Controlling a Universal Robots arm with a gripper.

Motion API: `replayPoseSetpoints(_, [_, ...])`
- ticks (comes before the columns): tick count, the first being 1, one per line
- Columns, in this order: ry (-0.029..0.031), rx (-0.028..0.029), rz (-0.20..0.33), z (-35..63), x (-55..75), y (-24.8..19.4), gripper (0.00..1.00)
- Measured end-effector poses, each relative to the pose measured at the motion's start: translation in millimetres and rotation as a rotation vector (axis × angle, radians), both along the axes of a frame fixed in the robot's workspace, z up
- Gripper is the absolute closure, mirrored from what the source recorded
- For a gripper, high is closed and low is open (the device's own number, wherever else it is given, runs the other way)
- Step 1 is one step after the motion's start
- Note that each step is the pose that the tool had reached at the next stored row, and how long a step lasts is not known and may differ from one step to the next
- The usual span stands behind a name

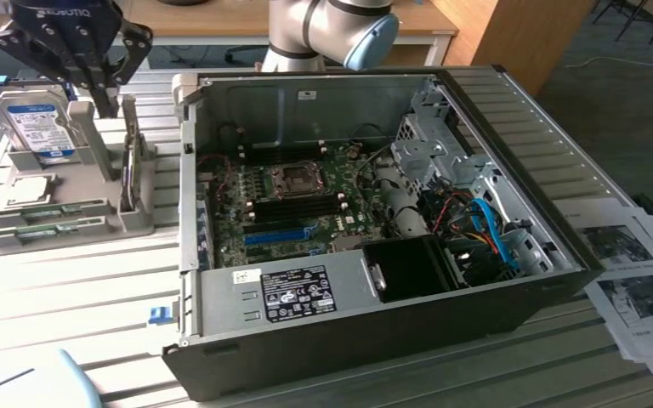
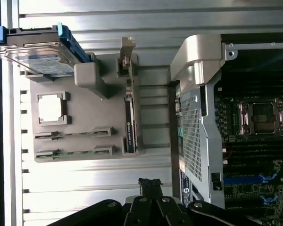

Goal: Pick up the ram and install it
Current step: 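Reach for the ram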

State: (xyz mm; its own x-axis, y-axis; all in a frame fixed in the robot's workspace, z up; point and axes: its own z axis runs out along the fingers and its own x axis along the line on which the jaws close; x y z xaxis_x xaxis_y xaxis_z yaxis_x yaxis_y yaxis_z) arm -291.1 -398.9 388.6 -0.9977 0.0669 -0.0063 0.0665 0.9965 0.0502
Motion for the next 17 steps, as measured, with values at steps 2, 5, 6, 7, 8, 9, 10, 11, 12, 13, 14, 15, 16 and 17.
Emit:
replayPoseSetpoints(2, [0.0,-0.0001,0.0,0.0,-5.6,0.0,0.91])
replayPoseSetpoints(5, [-0.0001,0.0,0.0,-0.1,-14.0,0.0,0.91])
replayPoseSetpoints(6, [-0.0001,0.0001,0.0,-0.1,-16.6,0.0,0.91])
replayPoseSetpoints(7, [0.0,0.0,0.0,-0.1,-19.1,0.0,0.91])
replayPoseSetpoints(8, [0.0,0.0,0.0,0.0,-21.6,0.0,0.91])
replayPoseSetpoints(9, [-0.0001,0.0,0.0,-0.1,-24.0,0.0,0.91])
replayPoseSetpoints(10, [0.0,0.0001,0.0,-0.1,-26.7,0.0,0.91])
replayPoseSetpoints(11, [-0.0001,0.0,0.0,-0.1,-29.2,0.0,0.91])
replayPoseSetpoints(12, [0.0,0.0,0.0,-0.1,-31.6,0.0,0.91])
replayPoseSetpoints(13, [0.0,0.0,0.0,-0.1,-34.0,0.0,0.91])
replayPoseSetpoints(14, [0.0,0.0,0.0,-0.1,-36.4,0.0,0.91])
replayPoseSetpoints(15, [-0.0001,0.0,0.0,-0.1,-38.7,0.0,0.91])
replayPoseSetpoints(16, [0.0,0.0,0.0,-0.1,-41.3,0.0,0.91])
replayPoseSetpoints(17, [0.0,0.0,0.0,-0.1,-43.5,0.0,0.91])
